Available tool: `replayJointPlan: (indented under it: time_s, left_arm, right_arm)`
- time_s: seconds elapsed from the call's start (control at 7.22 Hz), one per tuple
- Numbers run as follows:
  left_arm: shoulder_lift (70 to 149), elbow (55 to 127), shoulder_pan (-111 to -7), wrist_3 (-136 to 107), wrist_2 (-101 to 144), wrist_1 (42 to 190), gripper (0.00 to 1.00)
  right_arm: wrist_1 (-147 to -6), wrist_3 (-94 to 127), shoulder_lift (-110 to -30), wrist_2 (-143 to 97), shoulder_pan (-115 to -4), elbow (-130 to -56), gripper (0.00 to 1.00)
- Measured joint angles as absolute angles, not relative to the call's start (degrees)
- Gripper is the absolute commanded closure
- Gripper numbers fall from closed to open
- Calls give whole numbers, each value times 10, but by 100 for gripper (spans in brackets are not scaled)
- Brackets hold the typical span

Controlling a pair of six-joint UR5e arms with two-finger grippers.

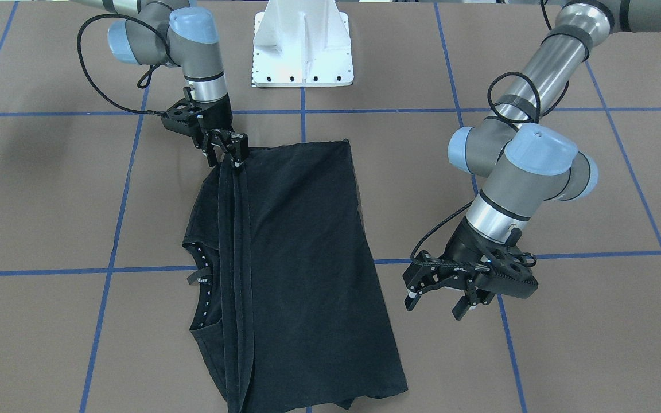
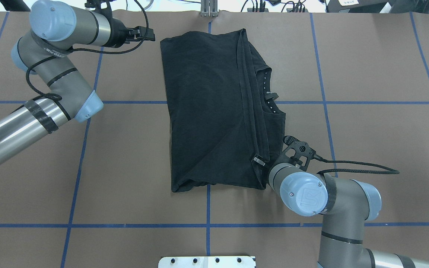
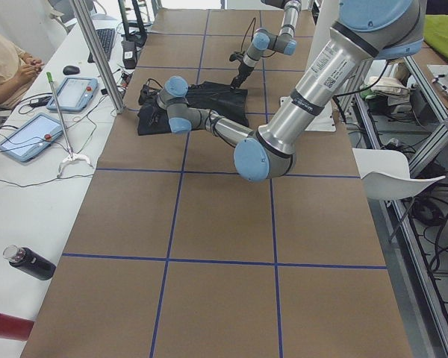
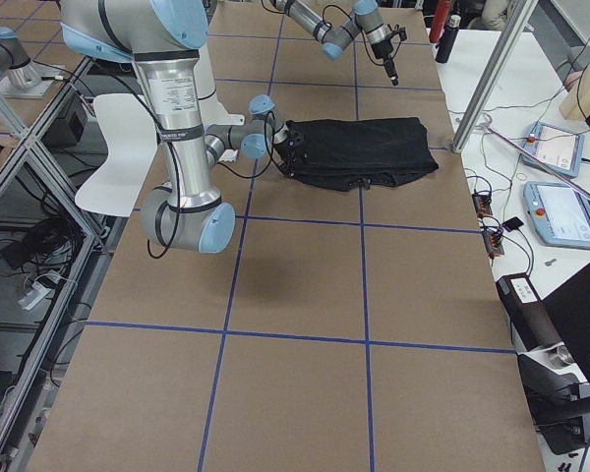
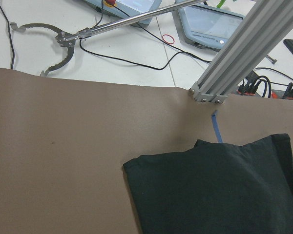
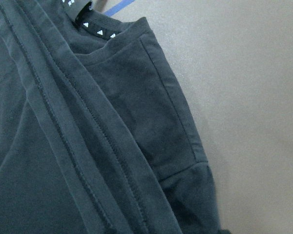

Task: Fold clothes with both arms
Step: 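Move the right gripper to the shirt's corner nearest the robot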

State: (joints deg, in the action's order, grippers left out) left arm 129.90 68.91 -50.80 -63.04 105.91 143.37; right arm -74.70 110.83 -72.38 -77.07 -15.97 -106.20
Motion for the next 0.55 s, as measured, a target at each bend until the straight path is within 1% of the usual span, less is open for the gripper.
replayJointPlan:
  time_s: [0.28,0.42,0.55]
  left_arm:
    - [1299,689,-508,-631,1059,1434,0]
    - [1299,689,-508,-631,1059,1435,0]
    - [1298,690,-508,-631,1059,1438,0]
  right_arm:
    - [-748,1108,-726,-771,-157,-1061,26]
    - [-748,1108,-727,-771,-157,-1061,39]
    - [-748,1108,-727,-772,-156,-1060,62]
